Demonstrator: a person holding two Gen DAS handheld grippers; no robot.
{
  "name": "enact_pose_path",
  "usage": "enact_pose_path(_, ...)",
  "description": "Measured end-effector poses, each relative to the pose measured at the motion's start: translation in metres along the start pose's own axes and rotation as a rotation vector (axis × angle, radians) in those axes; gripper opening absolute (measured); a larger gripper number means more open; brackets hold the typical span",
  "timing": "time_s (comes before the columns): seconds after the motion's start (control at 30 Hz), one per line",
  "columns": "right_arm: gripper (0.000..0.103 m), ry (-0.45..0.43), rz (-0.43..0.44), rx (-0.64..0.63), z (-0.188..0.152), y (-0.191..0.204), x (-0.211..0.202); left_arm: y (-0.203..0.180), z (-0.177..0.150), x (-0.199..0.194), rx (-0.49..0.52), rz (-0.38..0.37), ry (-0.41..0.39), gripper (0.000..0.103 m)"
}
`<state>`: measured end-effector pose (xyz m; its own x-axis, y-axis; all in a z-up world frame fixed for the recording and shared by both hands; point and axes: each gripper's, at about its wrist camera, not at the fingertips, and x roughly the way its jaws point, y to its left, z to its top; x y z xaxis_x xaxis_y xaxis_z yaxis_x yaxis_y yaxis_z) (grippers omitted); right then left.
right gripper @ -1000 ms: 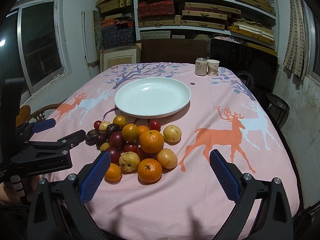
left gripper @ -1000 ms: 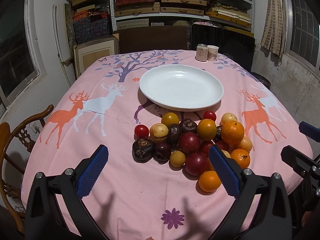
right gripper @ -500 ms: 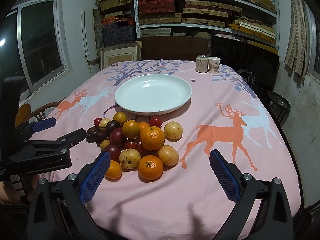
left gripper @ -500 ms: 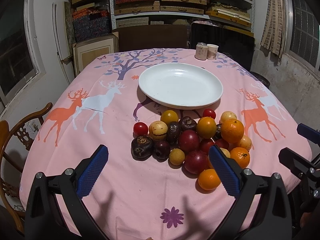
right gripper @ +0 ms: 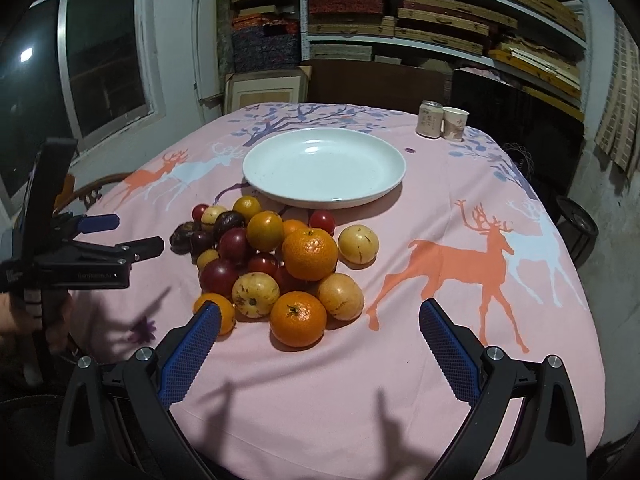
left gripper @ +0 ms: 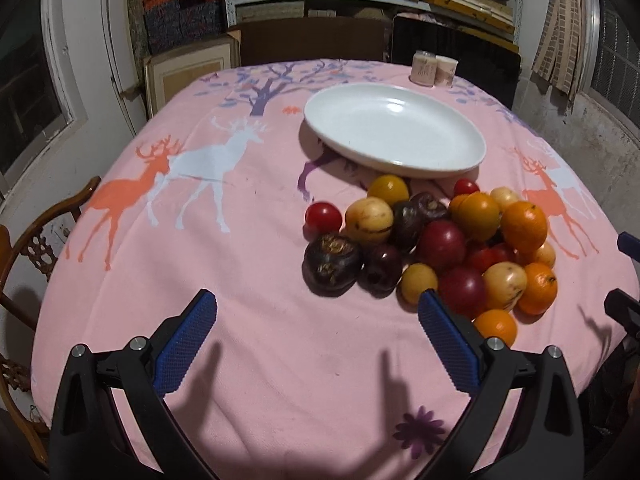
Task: Organize fruits
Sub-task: 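Grasp a dark purple fruit with the left tool while the right tool grasps a tangerine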
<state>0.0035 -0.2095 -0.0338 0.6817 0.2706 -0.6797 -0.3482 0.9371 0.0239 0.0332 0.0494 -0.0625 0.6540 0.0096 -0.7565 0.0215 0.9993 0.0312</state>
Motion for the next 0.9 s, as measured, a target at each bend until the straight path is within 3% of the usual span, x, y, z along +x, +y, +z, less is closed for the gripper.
enact_pose_path(0.2, 0.084, 0.061, 0.015, 0.034, -0.007, -0.014, 0.020, -0.008, -0.002, 0.022, 0.078, 0.013, 0.019, 0.099)
enact_pose_path(0.47, 0.081, 0.072, 0.020, 0.025, -0.008, -0.016, 0.025, 0.012, 0.006, 0.045, 0.064, 0.045, 0.048, 0.097)
enact_pose_path(0.6, 0.081, 0.079, 0.021, 0.029, -0.007, -0.017, 0.028, 0.016, 0.013, 0.062, 0.069, 0.006, 0.090, 0.082)
enact_pose_path(0.87, 0.081, 0.087, 0.023, 0.030, -0.007, -0.018, 0.033, 0.003, 0.027, 0.075, 0.112, -0.034, 0.099, 0.075)
enact_pose_path(0.9, 0.081, 0.089, 0.026, 0.030, -0.007, -0.018, 0.034, 0.003, 0.028, 0.076, 0.116, -0.059, 0.100, 0.069)
